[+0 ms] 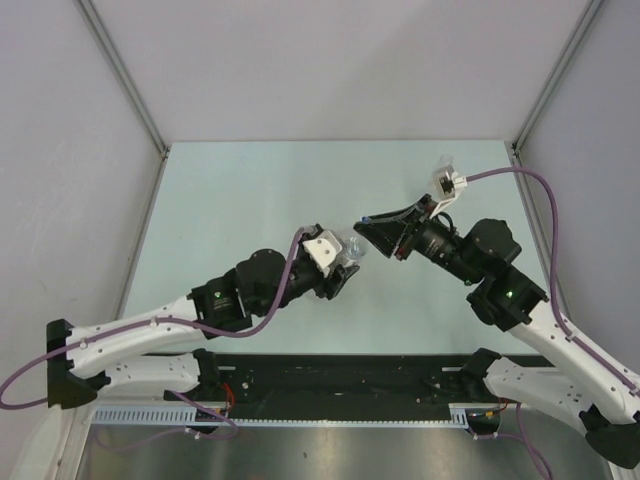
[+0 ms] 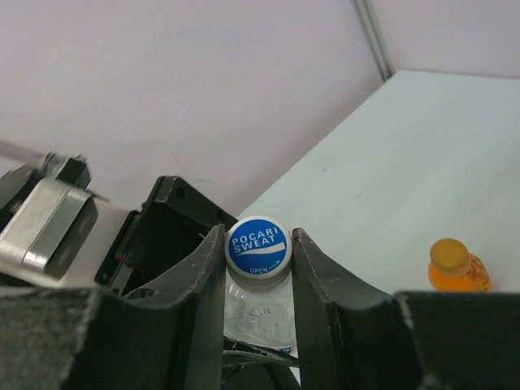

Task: Unscrew the bottle caps

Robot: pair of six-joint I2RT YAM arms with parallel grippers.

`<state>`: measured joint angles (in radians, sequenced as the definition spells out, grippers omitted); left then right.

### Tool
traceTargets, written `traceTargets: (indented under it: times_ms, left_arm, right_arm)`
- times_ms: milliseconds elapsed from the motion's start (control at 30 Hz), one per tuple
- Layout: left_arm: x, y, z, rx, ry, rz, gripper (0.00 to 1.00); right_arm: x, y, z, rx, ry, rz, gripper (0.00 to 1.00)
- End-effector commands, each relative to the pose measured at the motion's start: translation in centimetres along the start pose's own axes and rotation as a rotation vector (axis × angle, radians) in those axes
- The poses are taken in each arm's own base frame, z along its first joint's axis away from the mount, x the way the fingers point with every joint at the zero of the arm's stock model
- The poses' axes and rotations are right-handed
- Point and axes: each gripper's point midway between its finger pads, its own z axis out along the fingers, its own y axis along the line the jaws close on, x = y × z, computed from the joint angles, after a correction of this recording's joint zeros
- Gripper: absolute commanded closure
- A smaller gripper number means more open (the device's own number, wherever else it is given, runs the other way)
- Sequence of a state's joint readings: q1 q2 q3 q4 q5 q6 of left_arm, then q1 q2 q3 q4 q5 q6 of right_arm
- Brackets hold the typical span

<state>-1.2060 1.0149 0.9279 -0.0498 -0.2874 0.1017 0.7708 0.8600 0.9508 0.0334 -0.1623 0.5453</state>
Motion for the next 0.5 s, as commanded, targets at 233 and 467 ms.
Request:
traceTargets:
  times_ms: [233,467]
  left_arm:
    - [-6.6,-10.4,-8.3,0.945,-0.236,-0.164,1.00]
    - [-7.0,-11.3,-10.2,1.196,-0.176,-0.211,1.00]
  right_arm:
    - [1.0,9.2,-3.7,-0.578,0.057,-0.237,1.00]
    - [2.2,11.9,-6.3,-0.798,0.134,-0.269,1.00]
